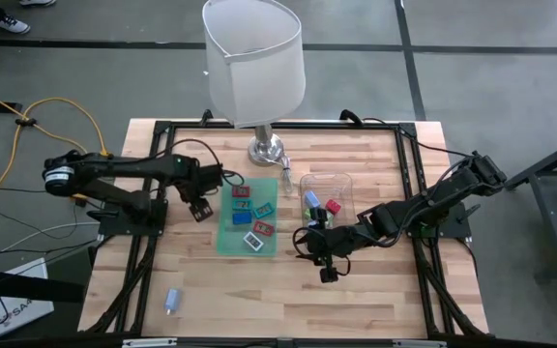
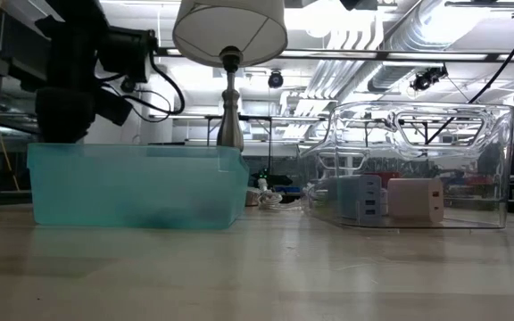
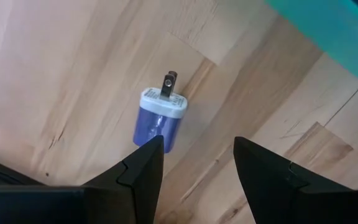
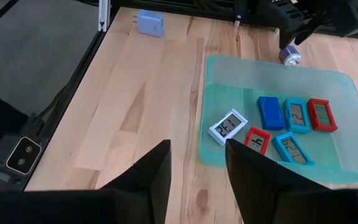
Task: Pick & Place Office items
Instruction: Put the purple charger adapter into the transparent bin
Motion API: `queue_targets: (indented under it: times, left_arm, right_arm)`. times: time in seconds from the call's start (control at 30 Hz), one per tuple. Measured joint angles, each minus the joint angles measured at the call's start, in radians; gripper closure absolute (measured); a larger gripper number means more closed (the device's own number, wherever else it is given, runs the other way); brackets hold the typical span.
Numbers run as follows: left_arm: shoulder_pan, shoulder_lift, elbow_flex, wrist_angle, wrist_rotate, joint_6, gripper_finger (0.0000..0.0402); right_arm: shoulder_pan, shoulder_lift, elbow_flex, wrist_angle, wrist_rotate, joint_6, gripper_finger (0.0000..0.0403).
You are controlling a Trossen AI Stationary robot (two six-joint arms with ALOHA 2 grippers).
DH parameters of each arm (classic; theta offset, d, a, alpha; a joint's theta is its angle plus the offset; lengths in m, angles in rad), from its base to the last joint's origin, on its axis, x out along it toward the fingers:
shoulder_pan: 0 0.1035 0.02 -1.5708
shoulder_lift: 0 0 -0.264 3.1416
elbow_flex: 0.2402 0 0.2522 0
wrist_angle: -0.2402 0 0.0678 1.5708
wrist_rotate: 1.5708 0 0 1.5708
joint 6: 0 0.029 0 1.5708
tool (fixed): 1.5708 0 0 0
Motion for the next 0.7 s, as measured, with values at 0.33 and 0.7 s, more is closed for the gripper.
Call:
queue_targets:
  times: [0.33, 0.7]
  left_arm:
    - [0.117, 0.0, 0.077, -0.053, 0.088, 0.088, 0.0216]
    - [0.17, 0.142, 0.252, -0.217, 0.103, 0.19, 0.0216]
  right_arm:
    - [0.0, 0.0, 0.0, 0.0, 0.0, 0.0, 0.0264]
    - [0.0, 0.0, 0.0, 0.0, 0.0, 0.0, 0.0264]
